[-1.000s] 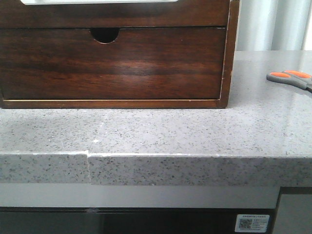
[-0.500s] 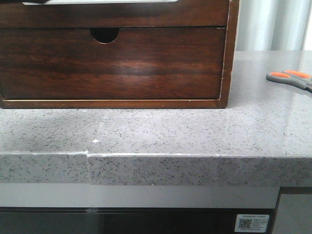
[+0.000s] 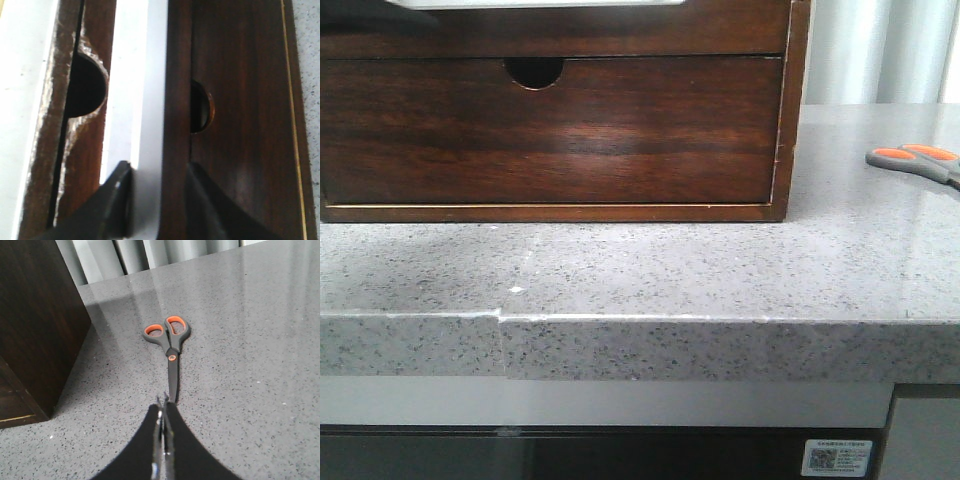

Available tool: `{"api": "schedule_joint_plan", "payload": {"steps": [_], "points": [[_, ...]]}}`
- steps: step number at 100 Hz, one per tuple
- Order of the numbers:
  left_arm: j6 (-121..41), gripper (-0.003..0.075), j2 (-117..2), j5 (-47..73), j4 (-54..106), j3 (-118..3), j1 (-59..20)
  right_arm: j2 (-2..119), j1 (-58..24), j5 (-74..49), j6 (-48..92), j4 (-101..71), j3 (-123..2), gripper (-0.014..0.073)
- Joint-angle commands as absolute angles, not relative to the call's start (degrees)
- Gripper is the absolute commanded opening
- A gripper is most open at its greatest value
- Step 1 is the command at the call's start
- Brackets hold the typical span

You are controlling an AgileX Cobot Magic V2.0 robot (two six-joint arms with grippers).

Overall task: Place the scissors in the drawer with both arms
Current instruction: 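Pull the wooden drawer open toward the robot with the left gripper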

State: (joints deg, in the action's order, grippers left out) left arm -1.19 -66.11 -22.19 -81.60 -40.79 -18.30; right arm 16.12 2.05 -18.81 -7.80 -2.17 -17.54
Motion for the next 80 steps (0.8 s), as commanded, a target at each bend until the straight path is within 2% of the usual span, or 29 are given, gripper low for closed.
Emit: {"api": "schedule_joint_plan", "payload": {"steps": [1, 5, 47, 80], "points": [[-0.8, 0.0036, -65.7, -22.2, -80.9, -42.2, -18.6, 17.1, 2.0, -14.7, -7.5, -2.2, -19.7, -0.0061], [-0.8, -0.0019, -65.7, -22.7, -80.9, -42.2, -18.6, 17.1, 2.0, -14.7, -7.5, -2.2, -19.7, -0.0061], [0.5, -0.0018, -61.0, -26.8, -80.7, -41.4, -18.6, 17.1, 2.0, -14.7, -7.5, -2.2, -19.7, -0.0061], [5.8, -0.0019, -54.4, -34.0, -80.7, -34.9, -18.6, 17.1, 2.0, -14.7, -7.5, -2.2, -19.7, -0.0061]]}}
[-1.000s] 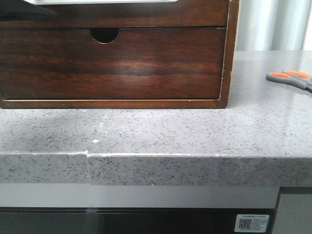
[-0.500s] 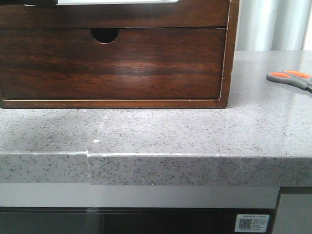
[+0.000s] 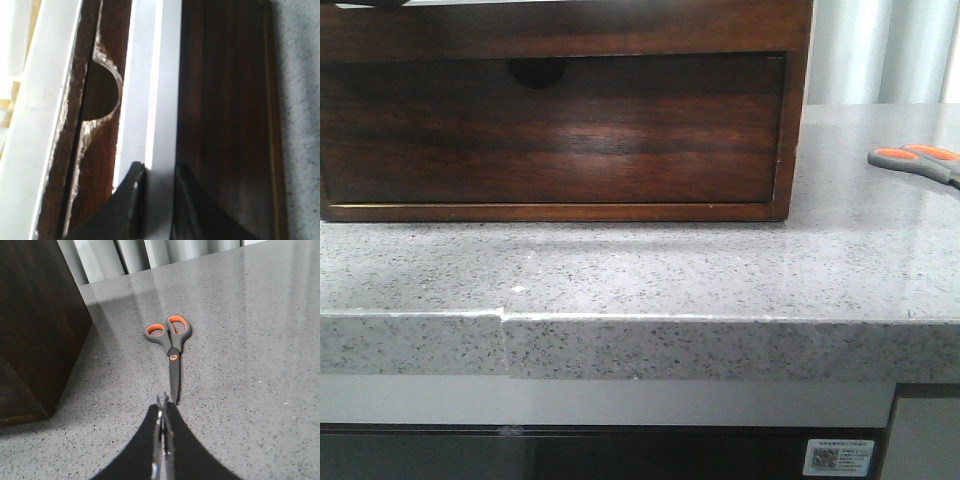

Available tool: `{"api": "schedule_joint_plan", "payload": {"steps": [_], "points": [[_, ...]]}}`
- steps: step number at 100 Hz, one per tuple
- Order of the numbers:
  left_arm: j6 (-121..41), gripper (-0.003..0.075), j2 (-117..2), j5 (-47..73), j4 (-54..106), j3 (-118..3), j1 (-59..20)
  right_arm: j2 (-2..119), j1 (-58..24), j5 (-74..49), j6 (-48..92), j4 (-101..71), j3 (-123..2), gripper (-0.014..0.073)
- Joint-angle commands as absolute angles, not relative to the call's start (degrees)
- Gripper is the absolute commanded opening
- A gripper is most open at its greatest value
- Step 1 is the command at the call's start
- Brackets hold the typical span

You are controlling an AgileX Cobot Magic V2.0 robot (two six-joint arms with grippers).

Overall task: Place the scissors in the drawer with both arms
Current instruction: 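Pull the wooden drawer open toward the robot with the left gripper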

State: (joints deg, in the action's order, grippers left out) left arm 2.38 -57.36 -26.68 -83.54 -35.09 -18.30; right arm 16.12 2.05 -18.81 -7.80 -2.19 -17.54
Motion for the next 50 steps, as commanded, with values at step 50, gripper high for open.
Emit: {"api": "schedule_joint_plan", "payload": {"steps": [50], "points": [[6.1, -0.0018, -40.0, -37.3, -80.7, -26.4, -18.6, 17.1, 2.0, -14.7, -7.5, -2.2, -19.7, -0.0061]]}}
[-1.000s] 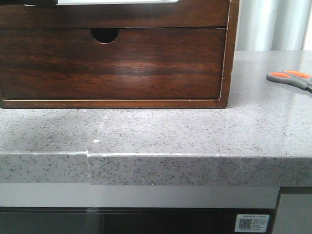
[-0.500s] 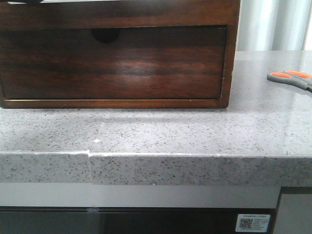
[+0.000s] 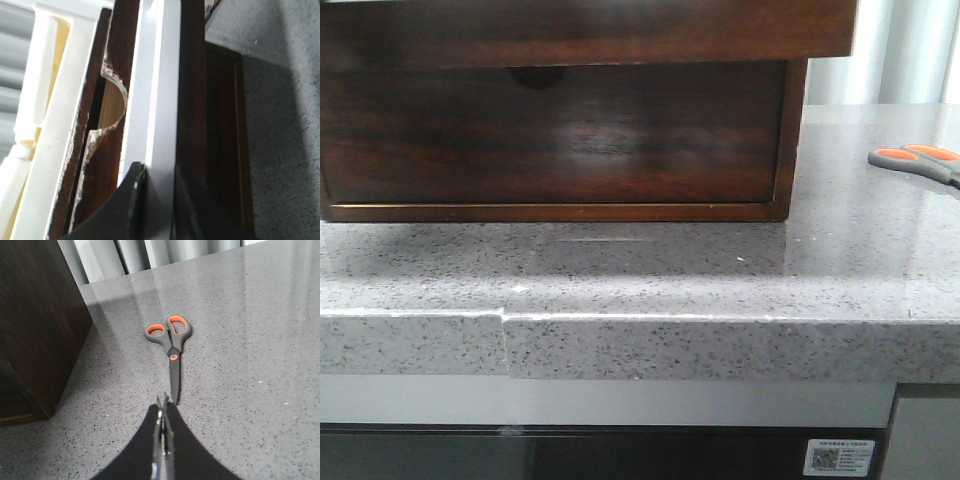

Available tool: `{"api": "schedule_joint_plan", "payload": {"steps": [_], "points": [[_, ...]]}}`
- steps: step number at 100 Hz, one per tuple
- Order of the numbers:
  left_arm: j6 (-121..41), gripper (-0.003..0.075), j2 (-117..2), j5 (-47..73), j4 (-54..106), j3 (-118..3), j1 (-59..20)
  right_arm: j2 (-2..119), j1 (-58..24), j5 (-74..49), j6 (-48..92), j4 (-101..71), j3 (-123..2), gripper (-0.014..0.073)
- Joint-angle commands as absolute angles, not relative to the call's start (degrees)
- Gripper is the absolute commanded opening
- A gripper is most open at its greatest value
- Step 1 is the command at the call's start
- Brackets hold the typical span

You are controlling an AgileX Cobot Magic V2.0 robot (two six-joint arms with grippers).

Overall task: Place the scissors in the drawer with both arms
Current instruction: 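Pull the wooden drawer open toward the robot with the left gripper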

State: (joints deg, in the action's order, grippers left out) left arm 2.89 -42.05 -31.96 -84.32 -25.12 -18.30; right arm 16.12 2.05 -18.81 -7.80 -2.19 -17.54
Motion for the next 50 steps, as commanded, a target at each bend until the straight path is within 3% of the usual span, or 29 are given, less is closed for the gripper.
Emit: {"api": "schedule_joint_plan", "payload": {"steps": [1, 12, 36, 50], "points": [[6.1, -0.0018, -39.9, -37.3, -80.7, -26.3, -18.6, 17.1, 2.0, -14.7, -7.5, -2.2, -19.7, -0.0061], [6.1, 0.0008, -39.4, -37.9, -80.7, -26.2, -18.6, 17.1, 2.0, -14.7, -7.5, -2.2, -19.7, -0.0061], [11.8, 0.0262, -39.4, -40.9, -81.0, -26.2, -18.6, 17.1, 2.0, -14.7, -7.5, -2.2, -19.7, -0.0061], [16.3, 0.0288, -39.3, -42.5, -81.4, -26.2, -18.6, 17.1, 2.0, -14.7, -7.5, -2.2, -19.7, -0.0061]]}}
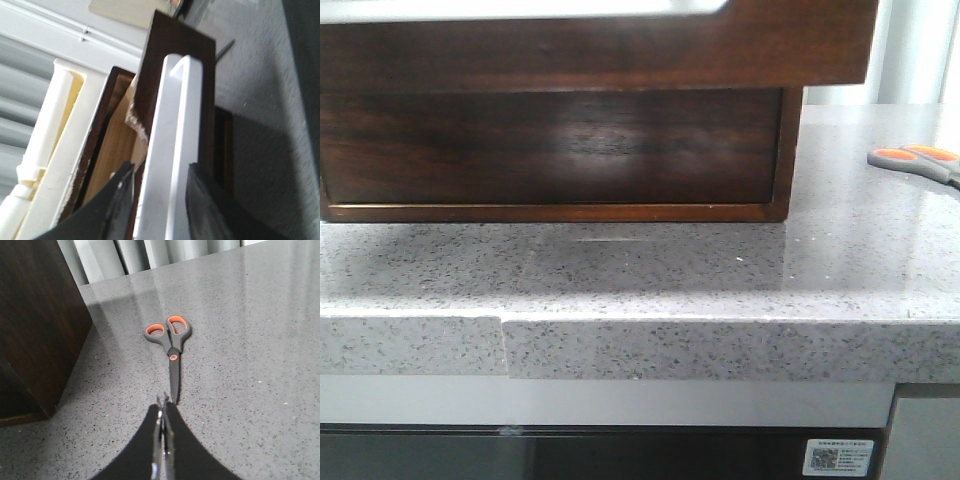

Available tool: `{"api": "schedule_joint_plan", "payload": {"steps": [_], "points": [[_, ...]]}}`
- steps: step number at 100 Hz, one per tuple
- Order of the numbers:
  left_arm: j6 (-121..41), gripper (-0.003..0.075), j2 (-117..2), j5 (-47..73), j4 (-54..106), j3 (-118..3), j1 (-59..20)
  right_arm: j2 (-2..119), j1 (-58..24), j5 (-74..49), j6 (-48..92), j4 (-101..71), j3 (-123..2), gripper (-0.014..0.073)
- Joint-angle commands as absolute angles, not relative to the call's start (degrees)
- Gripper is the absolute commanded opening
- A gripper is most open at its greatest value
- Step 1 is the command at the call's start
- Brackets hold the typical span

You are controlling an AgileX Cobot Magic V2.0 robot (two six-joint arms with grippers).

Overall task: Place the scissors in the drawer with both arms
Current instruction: 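Pull the wooden drawer open toward the robot with the left gripper, then lower the right gripper onto the grey-orange scissors and grasp them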

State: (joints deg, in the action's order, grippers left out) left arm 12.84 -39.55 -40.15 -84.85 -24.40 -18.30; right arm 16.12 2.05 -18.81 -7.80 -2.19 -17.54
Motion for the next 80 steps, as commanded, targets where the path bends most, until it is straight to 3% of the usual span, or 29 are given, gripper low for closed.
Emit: {"api": "schedule_joint_plan", "payload": {"steps": [1, 37, 63, 80], "points": [[16.3, 0.0288, -39.3, -42.7, -81.4, -26.2, -18.6, 17.1, 2.0, -14.7, -7.5, -2.2, -19.7, -0.0061], [16.4, 0.0287, -35.3, -44.4, -73.8, -26.2, -18.6, 18.6, 2.0, -14.9, -7.4, -2.2, -20.8, -0.0046], [21.8, 0.0286, -31.0, -44.8, -73.5, -26.2, -18.6, 29.5, 1.5, -13.9, -3.8, -1.4, -24.5, 0.0213], [24.8, 0.0286, -27.1, -41.5, -71.0, -26.2, -18.6, 41.1, 0.6, -13.0, -3.8, 3.6, -31.4, 0.0244]]}}
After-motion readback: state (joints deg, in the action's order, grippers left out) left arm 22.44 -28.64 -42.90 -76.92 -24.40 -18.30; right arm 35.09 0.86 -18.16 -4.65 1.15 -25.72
